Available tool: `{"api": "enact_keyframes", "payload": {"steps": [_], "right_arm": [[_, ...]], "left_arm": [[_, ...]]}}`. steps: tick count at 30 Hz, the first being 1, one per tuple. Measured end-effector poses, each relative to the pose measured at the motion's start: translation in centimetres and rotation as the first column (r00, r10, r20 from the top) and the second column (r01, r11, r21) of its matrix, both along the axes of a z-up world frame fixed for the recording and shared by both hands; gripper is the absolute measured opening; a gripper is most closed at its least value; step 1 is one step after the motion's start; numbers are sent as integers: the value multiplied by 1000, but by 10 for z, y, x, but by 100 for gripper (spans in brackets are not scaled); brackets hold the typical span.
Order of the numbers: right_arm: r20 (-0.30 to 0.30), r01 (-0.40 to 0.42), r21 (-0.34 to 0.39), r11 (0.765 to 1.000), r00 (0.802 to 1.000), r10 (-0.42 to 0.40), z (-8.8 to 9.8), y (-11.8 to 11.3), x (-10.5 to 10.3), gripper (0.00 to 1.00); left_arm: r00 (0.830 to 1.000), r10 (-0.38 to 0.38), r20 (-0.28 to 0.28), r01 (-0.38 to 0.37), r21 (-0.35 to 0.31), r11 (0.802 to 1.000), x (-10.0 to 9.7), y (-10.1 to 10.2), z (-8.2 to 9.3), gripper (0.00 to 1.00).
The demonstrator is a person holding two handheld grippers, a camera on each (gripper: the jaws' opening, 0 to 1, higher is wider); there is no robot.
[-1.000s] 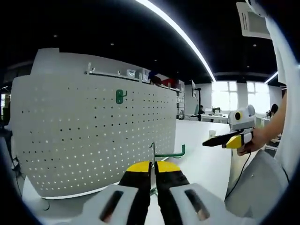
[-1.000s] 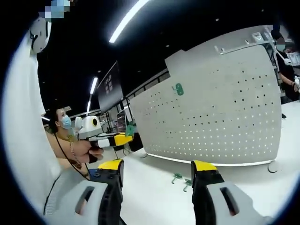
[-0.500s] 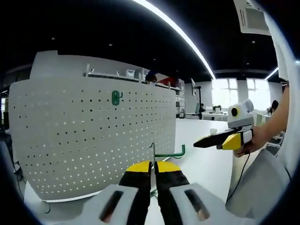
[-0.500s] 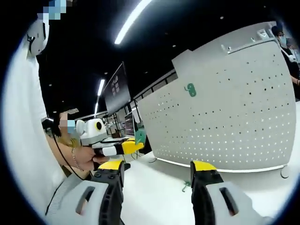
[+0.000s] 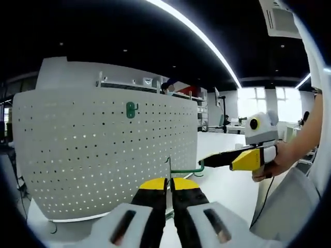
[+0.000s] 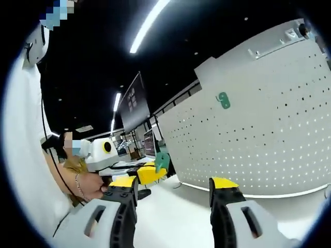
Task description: Insert the hook assembly into the mounting plate slot until the hook locks in place.
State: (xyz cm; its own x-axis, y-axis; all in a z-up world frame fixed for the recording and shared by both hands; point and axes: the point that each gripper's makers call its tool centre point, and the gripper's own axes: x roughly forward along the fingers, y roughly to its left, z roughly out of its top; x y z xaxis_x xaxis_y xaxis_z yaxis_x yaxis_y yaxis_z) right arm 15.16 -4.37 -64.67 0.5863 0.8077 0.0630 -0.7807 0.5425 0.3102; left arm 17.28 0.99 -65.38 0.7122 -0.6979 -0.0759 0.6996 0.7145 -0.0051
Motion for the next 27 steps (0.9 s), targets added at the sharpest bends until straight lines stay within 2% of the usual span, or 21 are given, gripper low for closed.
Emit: {"api": "enact_keyframes", "payload": {"steps": [5, 9, 11, 23, 24, 27], "right_arm": [[-5, -10, 28, 1000, 1000, 10, 5, 13, 4, 50], [-6, 19, 50, 999, 1000, -19, 7, 17, 10, 49], [-16, 35, 88, 996, 999, -34, 12, 17, 13, 48], [-28, 21, 78, 997, 999, -19, 13, 35, 16, 43], [-19, 29, 62, 998, 999, -28, 11, 36, 17, 42], [-25, 35, 72, 997, 999, -33, 12, 37, 19, 37]], "left_arm": [[1000, 11, 3, -11, 0, 1000, 1, 1, 1, 2], [1000, 17, 3, -17, -1, 1000, 1, 1, 1, 2], [1000, 17, 3, -17, -7, 1000, 1, 1, 2, 2], [999, 34, 2, -34, -10, 999, 4, 4, 3, 2], [999, 32, -3, -32, -14, 999, 3, 3, 3, 2], [999, 33, -4, -33, -13, 999, 4, 3, 2, 2]]}}
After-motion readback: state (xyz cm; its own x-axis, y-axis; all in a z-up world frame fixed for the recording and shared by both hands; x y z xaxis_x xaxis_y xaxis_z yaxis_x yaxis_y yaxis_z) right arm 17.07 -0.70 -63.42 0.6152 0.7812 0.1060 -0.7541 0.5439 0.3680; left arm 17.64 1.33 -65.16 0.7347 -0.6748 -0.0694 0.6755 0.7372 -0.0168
